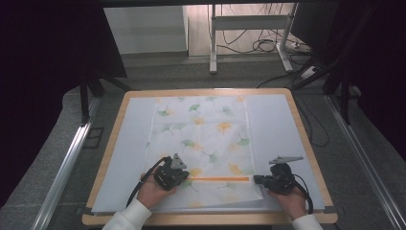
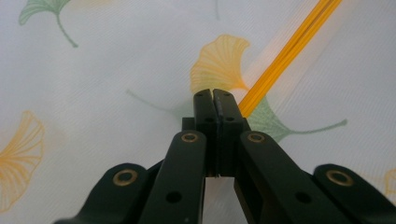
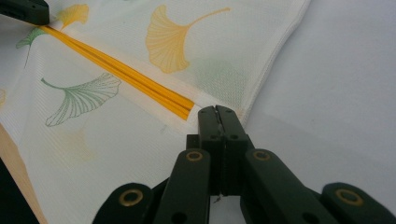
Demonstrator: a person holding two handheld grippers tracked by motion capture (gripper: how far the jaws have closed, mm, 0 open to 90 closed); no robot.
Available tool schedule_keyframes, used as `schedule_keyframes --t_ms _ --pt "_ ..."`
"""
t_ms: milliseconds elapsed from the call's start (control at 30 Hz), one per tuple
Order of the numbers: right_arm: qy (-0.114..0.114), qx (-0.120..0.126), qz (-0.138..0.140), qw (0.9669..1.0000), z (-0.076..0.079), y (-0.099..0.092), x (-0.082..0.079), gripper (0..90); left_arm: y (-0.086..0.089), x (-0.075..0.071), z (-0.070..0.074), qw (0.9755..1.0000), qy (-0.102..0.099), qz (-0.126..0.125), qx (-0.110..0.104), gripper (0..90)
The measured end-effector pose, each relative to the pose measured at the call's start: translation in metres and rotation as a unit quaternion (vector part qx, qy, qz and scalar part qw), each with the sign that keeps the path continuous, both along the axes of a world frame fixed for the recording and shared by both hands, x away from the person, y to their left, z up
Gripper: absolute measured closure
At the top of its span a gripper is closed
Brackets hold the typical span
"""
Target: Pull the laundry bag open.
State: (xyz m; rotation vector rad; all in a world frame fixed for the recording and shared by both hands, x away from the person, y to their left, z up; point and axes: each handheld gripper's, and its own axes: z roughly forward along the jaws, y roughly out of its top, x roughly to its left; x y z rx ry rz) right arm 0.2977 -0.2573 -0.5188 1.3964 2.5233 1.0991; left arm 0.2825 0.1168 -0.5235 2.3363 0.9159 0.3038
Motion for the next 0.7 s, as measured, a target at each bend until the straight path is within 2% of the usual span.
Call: schedule_keyframes --t_ms 333,533,700 --pt "0.0 0.0 0.0 1.0 0.0 0.0 0.0 89.8 0.009 -0.003 0.0 0.9999 -0.004 0.008 0.007 90.0" --pt "0.0 0.001 0.0 1.0 0.0 0.0 0.0 89.7 0.017 -0.005 -0.001 0.9998 -0.001 0.017 0.0 90.0" --pt "0.0 0.0 0.0 1.0 0.0 0.0 0.0 89.8 0.02 -0.006 -0.001 0.9998 -0.004 0.02 0.006 90.0"
